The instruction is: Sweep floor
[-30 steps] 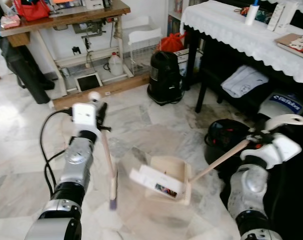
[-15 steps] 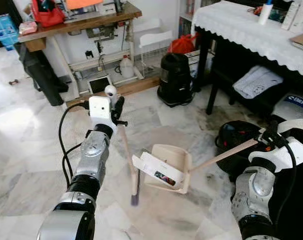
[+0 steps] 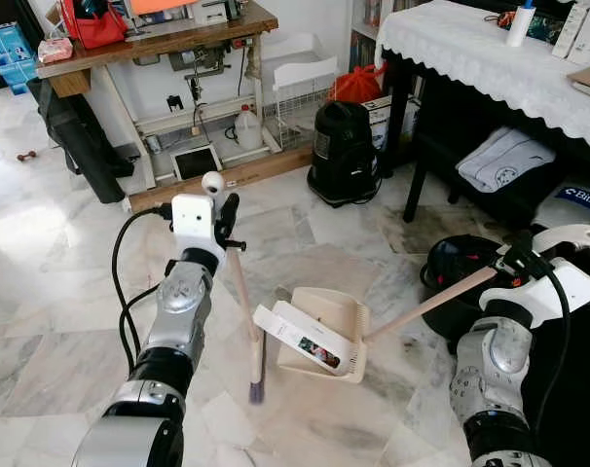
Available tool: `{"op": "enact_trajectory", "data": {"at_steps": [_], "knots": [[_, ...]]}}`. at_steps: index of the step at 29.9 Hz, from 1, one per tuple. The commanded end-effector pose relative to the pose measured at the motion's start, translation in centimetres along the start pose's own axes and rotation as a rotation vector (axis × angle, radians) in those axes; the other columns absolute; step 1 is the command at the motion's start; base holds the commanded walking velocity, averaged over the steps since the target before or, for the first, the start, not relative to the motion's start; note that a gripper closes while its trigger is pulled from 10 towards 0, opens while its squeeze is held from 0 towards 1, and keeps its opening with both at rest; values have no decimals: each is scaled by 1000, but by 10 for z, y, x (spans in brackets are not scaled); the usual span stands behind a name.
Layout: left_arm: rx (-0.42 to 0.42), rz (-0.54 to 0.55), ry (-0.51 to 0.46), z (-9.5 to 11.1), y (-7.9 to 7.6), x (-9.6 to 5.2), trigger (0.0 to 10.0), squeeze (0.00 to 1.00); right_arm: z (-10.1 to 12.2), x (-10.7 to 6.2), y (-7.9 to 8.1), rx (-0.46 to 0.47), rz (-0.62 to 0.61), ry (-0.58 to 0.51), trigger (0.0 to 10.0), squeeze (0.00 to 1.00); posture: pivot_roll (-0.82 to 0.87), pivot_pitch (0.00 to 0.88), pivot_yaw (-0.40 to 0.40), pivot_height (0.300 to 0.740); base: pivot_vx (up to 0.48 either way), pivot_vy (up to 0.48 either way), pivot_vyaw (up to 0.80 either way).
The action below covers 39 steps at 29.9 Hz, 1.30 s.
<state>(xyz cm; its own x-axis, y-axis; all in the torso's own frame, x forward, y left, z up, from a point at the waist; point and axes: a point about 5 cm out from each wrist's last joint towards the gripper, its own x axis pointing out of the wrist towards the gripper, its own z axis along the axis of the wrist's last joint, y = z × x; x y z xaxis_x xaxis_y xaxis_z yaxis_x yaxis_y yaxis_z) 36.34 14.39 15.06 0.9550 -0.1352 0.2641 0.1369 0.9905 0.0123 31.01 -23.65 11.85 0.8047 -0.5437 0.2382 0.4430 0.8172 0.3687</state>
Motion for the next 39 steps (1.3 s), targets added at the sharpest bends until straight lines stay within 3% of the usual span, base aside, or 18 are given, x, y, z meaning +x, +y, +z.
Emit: {"op": "enact_trajectory", "data": {"at_steps": [1, 11, 20, 25, 28, 29, 30, 31, 32, 33, 34, 35, 39], "knots": [[44, -6, -70, 14, 6, 2, 10000, 0, 12, 7, 11, 28, 28, -55, 10000, 0, 69, 0, 22, 740, 0, 0, 0], [118, 69, -77, 13, 29, -6, 10000, 0, 16, 6, -8, -2, -12, -75, 10000, 0, 63, 0, 17, 740, 0, 0, 0], [92, 55, -93, 15, 20, -3, 10000, 0, 13, -1, -16, -17, -35, -68, 10000, 0, 52, 0, 19, 740, 0, 0, 0], [87, 65, -116, 22, 17, 6, 10000, 0, 17, 5, -13, -48, -20, -67, 10000, 0, 43, 0, 25, 740, 0, 0, 0], [139, 21, -125, 30, 13, 17, 10000, 0, 29, 16, -7, -33, 0, -118, 10000, 0, 41, 0, 39, 740, 0, 0, 0], [11, 140, -92, 29, 27, 18, 10000, 0, 28, 17, -14, 50, -90, -91, 10000, 0, 56, 0, 55, 740, 0, 0, 0], [103, 87, -118, 35, 28, 18, 10000, 0, 30, 16, -5, 104, -89, -98, 10000, 0, 50, 0, 80, 740, 0, 0, 0], [242, -17, -121, 35, 21, 16, 10000, 0, 28, 14, 7, 51, -22, -93, 10000, 0, 53, 0, 84, 740, 0, 0, 0], [242, -17, -121, 35, 21, 16, 10000, 0, 28, 14, 7, 51, -22, -93, 10000, 0, 53, 0, 84, 740, 0, 0, 0], [166, 8, -85, 27, 26, 13, 10000, 0, 17, 8, 18, 25, 27, -61, 10000, 0, 37, 0, 81, 740, 0, 0, 0], [161, 26, -68, 25, 29, 14, 10000, 0, 14, 7, 23, 38, 47, -48, 10000, 0, 44, 0, 102, 740, 0, 0, 0], [130, 47, -80, 32, 30, 21, 10000, 0, 16, 9, 27, 33, 65, -50, 10000, 0, 45, 0, 91, 740, 0, 0, 0], [120, 19, -117, 35, 17, 23, 10000, 0, 21, 9, 15, 46, 34, -68, 10000, 0, 41, 0, 94, 740, 0, 0, 0]]}}
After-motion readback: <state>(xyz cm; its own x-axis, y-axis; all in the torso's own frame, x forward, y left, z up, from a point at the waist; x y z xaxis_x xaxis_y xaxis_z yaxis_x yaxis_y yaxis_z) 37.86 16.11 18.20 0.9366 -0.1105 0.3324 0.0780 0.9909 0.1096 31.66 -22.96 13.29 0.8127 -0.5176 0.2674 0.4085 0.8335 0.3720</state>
